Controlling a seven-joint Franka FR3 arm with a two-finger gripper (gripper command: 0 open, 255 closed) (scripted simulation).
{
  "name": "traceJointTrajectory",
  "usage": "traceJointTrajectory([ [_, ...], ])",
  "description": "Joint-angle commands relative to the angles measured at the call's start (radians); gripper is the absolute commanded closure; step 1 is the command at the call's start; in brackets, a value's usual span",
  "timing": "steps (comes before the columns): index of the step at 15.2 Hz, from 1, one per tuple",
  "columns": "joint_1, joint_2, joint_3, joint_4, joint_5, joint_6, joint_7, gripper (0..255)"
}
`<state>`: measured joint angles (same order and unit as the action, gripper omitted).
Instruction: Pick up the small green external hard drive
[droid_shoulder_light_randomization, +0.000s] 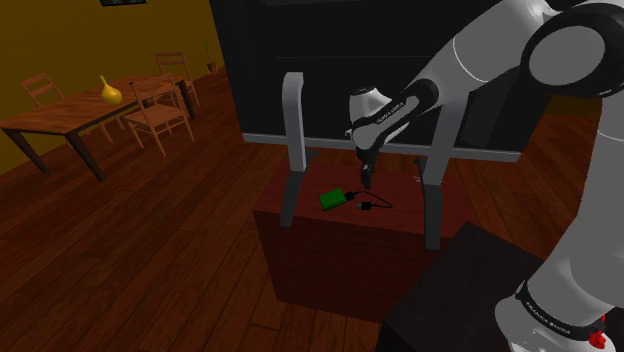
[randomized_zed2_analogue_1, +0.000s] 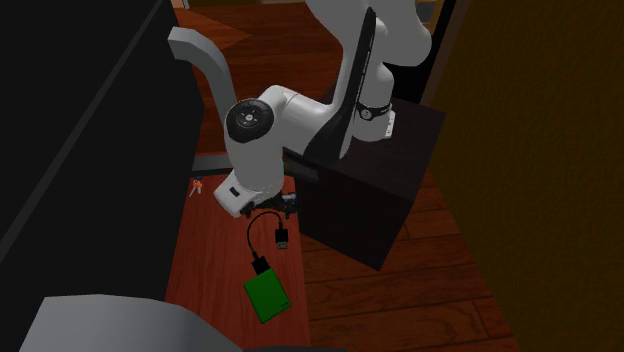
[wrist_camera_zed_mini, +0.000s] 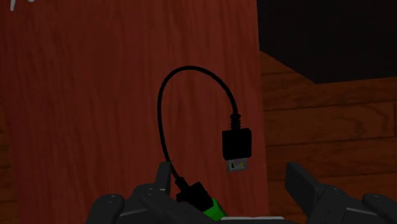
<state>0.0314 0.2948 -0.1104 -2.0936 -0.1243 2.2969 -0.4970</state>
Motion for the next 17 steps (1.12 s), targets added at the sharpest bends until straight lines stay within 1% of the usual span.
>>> traceJointTrajectory([
  [1, -0.005, 0.087, 0.003, 0.064, -0.005, 0.023, -0.026, 0],
  [7, -0.012, 0.314, 0.014, 0.264, -0.027, 0.052, -0.084, 0],
  [14, -0.014, 0.387, 0.014, 0.278, -0.029, 0.111, -0.074, 0],
  [16, -0.014, 0.394, 0.014, 0.280, -0.029, 0.115, -0.074, 0],
  [17, -0.015, 0.393, 0.014, 0.279, -0.029, 0.116, -0.075, 255],
])
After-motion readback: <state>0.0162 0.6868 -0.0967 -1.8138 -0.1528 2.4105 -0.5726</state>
